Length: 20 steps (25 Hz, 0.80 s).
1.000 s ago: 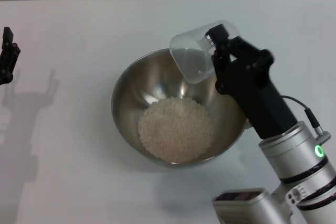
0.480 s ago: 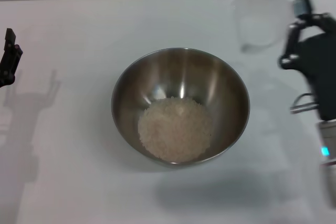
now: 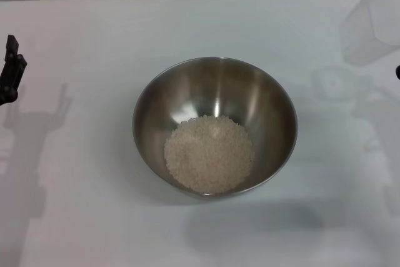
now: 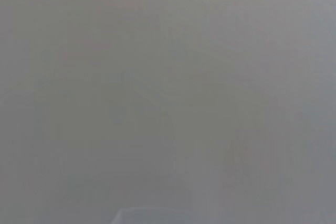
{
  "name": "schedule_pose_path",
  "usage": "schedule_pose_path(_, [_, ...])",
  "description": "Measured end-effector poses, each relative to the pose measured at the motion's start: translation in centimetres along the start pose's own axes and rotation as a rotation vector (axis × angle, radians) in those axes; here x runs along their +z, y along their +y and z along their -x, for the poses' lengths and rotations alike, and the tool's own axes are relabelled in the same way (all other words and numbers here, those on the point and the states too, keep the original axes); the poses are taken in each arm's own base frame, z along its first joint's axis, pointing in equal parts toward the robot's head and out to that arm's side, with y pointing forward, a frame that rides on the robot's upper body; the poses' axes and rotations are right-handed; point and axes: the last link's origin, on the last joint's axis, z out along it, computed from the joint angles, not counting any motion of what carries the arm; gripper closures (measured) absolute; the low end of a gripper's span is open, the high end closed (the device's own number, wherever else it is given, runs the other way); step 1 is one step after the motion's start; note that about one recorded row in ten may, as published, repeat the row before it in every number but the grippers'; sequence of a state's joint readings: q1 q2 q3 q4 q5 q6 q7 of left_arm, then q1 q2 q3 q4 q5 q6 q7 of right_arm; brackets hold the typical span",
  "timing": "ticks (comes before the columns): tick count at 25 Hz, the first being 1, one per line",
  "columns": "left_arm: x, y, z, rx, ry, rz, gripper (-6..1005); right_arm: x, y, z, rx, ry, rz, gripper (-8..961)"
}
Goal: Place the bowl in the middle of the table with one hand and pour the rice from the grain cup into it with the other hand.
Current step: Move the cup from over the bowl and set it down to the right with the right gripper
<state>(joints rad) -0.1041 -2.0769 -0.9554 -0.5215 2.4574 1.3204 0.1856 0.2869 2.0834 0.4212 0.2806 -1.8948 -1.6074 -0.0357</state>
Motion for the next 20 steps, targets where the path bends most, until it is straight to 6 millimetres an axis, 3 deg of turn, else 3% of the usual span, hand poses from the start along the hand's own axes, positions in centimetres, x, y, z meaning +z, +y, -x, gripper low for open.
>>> schedule_pose_path(5, [0.2,0.1,0.0,-0.001,0.002,0.003,184,1.1,-0.9,-1.9,-0.023,0.123,0.000,939])
schedule_pose_path(12, [0.2,0.1,0.0,-0.001,0.002,0.003,184,3.5,0.9,-4.4,-0.039,0.288,0.110,929])
schedule_pose_path(20, [0.2,0.1,0.0,-0.001,0.001,0.003,184,4.5,2.4,-5.1,-0.045,0.336,0.188,918])
